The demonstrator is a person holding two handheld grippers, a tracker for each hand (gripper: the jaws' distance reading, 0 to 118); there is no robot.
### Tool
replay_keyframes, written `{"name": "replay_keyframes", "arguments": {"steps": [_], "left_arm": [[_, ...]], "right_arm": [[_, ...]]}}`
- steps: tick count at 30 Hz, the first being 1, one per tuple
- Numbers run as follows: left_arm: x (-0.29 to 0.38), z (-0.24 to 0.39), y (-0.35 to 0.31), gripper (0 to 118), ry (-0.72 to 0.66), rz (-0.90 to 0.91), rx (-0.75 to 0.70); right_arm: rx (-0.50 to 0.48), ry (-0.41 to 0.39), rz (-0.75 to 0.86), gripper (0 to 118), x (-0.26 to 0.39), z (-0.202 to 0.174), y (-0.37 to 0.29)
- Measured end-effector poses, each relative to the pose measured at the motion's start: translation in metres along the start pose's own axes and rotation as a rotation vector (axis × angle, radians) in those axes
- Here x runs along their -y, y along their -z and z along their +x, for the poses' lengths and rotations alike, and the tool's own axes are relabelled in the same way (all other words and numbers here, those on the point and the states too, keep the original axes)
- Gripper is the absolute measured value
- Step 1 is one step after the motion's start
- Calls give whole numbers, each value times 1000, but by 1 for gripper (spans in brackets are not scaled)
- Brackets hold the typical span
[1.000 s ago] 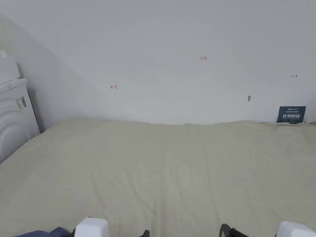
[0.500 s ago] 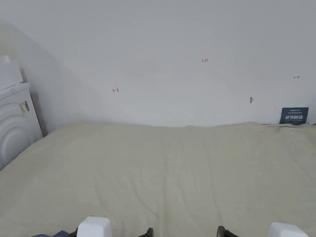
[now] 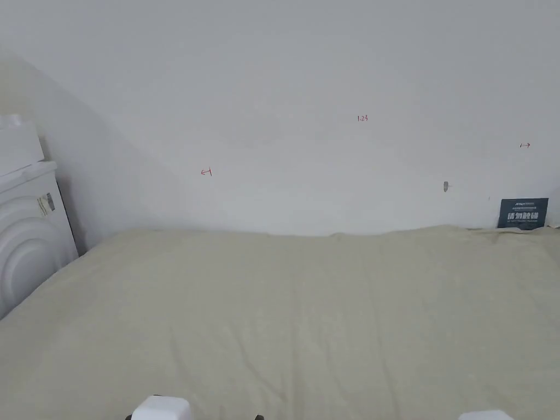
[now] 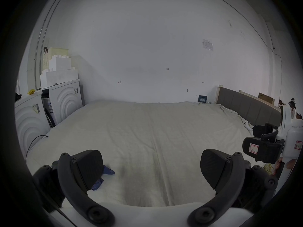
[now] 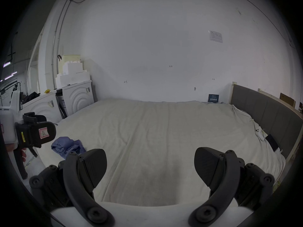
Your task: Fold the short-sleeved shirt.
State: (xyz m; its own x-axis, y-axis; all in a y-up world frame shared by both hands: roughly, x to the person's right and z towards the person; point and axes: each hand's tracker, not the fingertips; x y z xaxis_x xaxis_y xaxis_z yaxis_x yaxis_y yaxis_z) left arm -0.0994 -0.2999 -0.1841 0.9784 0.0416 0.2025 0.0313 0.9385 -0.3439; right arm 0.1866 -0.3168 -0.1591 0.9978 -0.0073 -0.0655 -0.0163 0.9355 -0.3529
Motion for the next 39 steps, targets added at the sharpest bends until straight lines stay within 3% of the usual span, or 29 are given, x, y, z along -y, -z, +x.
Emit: {"name": "replay_keyframes", "arguments": {"steps": [4, 15, 39], "left_arm": [[-1, -2, 1, 118, -6, -5, -18], [8, -5, -5, 118, -5, -19, -20], [8, -3, -3, 118, -13, -53, -35]], "right_arm": [[79, 18, -23, 108, -4, 1, 3], [47, 77, -19, 108, -3, 17, -4], [58, 40, -51, 108, 1, 12, -1]]}}
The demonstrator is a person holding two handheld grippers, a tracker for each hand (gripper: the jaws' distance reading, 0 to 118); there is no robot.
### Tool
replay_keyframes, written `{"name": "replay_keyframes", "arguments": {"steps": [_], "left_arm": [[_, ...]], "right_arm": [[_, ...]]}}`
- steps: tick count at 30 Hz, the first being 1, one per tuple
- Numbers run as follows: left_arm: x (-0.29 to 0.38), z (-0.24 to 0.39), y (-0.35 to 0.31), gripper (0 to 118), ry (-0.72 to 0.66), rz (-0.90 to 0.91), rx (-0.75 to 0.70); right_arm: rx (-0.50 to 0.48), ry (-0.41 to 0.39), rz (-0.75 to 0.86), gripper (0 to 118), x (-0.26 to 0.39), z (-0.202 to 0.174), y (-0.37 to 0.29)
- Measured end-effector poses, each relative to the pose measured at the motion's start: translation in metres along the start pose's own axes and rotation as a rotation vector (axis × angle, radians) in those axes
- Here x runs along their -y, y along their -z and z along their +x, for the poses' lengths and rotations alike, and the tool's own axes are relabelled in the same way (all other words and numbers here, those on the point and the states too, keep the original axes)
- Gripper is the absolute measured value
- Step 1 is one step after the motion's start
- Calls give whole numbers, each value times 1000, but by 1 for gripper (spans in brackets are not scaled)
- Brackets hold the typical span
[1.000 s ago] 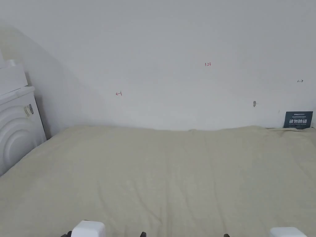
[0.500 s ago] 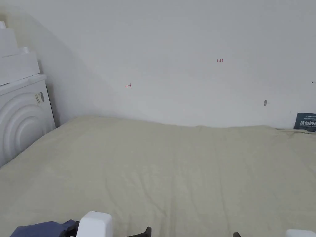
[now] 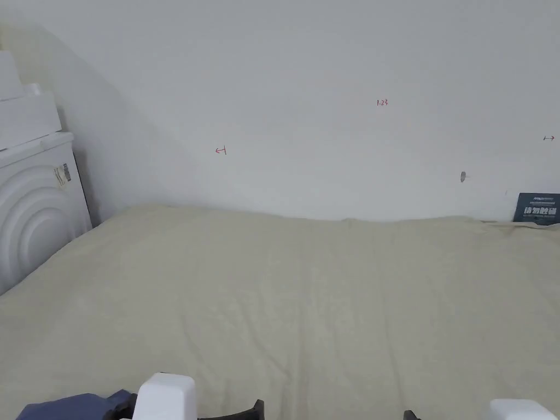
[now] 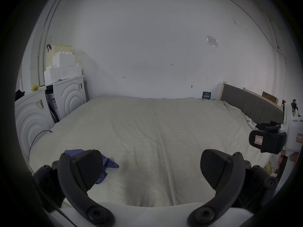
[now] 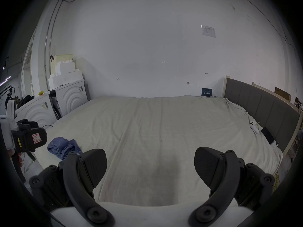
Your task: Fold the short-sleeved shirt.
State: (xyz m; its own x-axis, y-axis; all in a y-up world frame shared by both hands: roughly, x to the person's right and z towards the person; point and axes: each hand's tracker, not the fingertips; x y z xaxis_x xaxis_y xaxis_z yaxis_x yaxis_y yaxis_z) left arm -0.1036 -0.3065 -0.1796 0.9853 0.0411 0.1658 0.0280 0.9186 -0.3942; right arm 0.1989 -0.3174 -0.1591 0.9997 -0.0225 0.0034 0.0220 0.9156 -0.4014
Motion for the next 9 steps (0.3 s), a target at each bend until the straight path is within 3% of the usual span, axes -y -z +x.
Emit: {"name": "replay_keyframes", "arguments": {"steps": [9], "left_arm": [[2, -1, 2, 118, -2, -15, -14]], "right_arm": [[0, -13, -9, 108, 2, -1, 0]]}}
